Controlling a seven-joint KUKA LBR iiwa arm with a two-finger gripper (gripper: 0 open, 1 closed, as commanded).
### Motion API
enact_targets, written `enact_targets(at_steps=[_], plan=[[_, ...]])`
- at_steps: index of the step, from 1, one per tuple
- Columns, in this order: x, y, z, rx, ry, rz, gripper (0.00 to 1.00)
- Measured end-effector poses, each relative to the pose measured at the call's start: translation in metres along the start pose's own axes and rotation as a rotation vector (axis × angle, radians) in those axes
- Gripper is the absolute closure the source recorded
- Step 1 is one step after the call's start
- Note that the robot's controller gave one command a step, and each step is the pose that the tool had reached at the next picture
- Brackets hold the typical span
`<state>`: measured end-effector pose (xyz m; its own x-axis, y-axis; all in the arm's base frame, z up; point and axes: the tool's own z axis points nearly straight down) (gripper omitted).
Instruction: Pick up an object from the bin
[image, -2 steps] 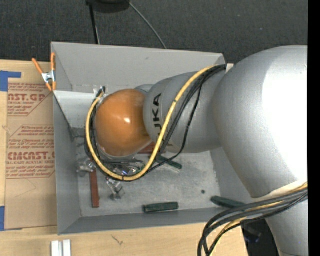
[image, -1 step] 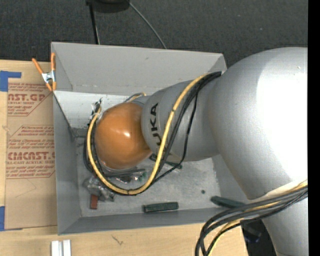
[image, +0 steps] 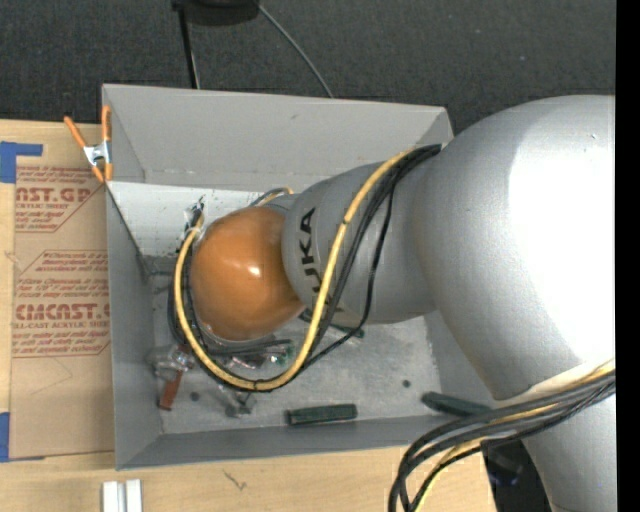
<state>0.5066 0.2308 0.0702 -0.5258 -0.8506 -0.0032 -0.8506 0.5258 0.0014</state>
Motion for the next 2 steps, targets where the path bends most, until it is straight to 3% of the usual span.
enact_targets(at_steps=[1,2], plan=[[0.0,0.0,0.0,0.0,0.0,0.0,0.0],[-0.026,-0.009,0.0,0.0,-0.001,-0.11,1.0]])
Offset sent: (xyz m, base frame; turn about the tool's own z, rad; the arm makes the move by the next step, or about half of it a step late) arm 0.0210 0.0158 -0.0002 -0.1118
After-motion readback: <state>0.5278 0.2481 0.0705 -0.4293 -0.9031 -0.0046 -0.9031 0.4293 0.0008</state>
